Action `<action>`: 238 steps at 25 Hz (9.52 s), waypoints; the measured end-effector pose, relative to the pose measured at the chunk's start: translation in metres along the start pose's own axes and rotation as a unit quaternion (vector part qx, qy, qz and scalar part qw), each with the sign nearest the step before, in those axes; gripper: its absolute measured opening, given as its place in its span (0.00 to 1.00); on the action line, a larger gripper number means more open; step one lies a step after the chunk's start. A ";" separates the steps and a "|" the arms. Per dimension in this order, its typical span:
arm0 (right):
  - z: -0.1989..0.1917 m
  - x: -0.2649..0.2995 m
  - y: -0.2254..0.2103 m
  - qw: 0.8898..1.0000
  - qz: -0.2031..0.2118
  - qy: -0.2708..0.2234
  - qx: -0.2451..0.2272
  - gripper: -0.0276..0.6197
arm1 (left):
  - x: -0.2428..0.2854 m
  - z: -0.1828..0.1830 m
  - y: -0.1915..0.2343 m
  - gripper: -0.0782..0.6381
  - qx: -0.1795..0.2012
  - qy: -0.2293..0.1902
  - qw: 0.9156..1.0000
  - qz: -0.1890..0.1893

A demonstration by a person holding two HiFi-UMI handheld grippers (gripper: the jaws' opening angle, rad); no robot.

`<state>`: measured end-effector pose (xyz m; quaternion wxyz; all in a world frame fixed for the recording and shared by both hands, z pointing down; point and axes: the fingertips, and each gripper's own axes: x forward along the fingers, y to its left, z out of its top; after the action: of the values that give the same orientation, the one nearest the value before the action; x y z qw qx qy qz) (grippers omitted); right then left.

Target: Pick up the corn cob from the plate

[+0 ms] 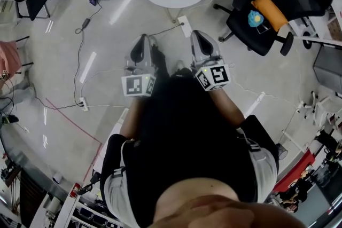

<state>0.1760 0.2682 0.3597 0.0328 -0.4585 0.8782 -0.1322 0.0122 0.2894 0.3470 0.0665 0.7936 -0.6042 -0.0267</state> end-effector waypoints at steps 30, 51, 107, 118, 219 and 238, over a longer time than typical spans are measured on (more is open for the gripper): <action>0.038 0.250 -0.012 0.994 -0.104 -0.010 -0.009 0.05 | 0.205 0.038 0.182 0.11 -0.030 0.021 0.992 -0.117; 0.055 0.284 -0.081 0.996 -0.093 -0.008 -0.012 0.05 | 0.284 0.046 0.148 0.11 -0.027 0.011 0.993 -0.118; -0.157 0.369 -0.199 0.963 -0.108 0.245 0.032 0.05 | 0.364 -0.052 0.133 0.11 -0.078 0.115 0.985 -0.103; -0.206 0.377 -0.220 0.948 -0.113 0.294 0.036 0.05 | 0.373 -0.063 0.129 0.11 -0.099 0.123 0.982 -0.100; -0.351 0.431 -0.259 0.902 -0.074 0.425 0.023 0.45 | 0.479 -0.173 0.184 0.11 -0.123 0.152 0.979 -0.049; -0.345 0.426 -0.261 0.908 -0.090 0.410 0.022 0.44 | 0.460 -0.177 0.191 0.11 -0.115 0.153 0.980 -0.047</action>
<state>0.0762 -0.1510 0.7871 -0.3320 -0.4399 0.7665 -0.3297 -0.0248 -0.1902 0.5659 0.2476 0.8029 -0.5418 0.0226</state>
